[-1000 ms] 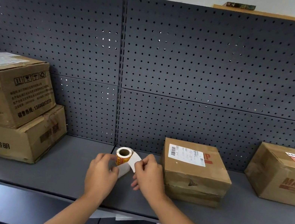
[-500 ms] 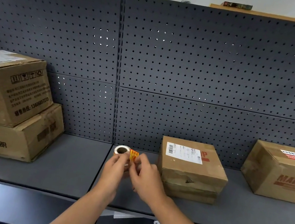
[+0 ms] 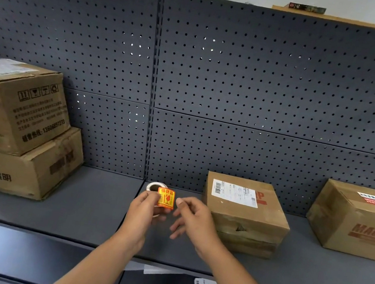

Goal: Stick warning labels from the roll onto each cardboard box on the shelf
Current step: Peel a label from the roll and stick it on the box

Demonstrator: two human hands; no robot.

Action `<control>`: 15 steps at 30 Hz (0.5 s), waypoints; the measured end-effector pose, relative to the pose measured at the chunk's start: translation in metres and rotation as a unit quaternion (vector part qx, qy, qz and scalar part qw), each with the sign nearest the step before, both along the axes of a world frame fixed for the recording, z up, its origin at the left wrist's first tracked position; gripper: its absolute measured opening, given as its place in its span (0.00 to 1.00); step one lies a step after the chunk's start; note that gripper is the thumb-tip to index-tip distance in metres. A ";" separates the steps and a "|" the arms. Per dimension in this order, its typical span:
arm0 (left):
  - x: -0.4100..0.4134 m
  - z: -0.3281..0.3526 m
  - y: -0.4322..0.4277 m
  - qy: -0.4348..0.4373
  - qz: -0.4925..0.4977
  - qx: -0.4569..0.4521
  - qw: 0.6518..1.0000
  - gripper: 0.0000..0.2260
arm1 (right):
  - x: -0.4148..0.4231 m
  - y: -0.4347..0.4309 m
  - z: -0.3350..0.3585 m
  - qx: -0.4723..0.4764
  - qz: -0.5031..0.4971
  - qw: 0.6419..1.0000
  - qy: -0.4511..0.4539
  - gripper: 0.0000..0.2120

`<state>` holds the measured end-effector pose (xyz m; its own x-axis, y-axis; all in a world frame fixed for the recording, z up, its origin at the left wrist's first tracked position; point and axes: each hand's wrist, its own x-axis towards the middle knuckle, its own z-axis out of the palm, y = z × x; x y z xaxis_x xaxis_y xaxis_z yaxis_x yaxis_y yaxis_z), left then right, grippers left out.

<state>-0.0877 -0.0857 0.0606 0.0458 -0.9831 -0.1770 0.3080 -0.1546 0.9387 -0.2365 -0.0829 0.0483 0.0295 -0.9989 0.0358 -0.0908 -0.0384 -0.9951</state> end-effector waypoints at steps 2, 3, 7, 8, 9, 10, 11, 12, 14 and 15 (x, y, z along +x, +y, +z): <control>-0.001 0.000 0.001 0.006 -0.012 0.001 1.000 0.09 | 0.000 -0.002 0.003 0.009 -0.003 0.999 -0.038 0.08; -0.001 0.001 0.002 0.010 -0.019 0.000 1.000 0.09 | 0.000 -0.002 0.004 0.008 -0.005 0.999 -0.045 0.07; 0.000 0.001 0.004 0.023 -0.043 -0.017 0.999 0.11 | -0.001 0.000 0.007 0.004 -0.020 0.998 -0.051 0.06; 0.000 0.001 0.005 0.024 -0.046 -0.020 0.998 0.11 | -0.001 0.000 0.007 0.002 -0.021 0.998 -0.066 0.07; 0.000 0.001 0.005 0.023 -0.047 -0.022 0.998 0.11 | -0.001 0.001 0.008 -0.003 -0.023 0.997 -0.079 0.07; 0.000 0.001 0.005 0.023 -0.047 -0.023 0.998 0.11 | -0.001 0.002 0.008 -0.012 -0.026 0.996 -0.085 0.07; 0.000 0.001 0.004 0.019 -0.047 -0.024 0.998 0.11 | 0.000 0.004 0.009 -0.022 -0.031 0.996 -0.084 0.07; 0.000 0.001 0.004 0.012 -0.048 -0.027 0.998 0.11 | 0.001 0.005 0.010 -0.035 -0.038 0.996 -0.078 0.06; -0.001 0.001 0.004 -0.009 -0.047 -0.036 0.998 0.10 | 0.002 0.007 0.013 -0.066 -0.052 0.995 -0.048 0.04; -0.002 0.001 0.005 -0.021 -0.044 -0.044 0.998 0.10 | 0.002 0.008 0.015 -0.083 -0.058 0.994 -0.031 0.03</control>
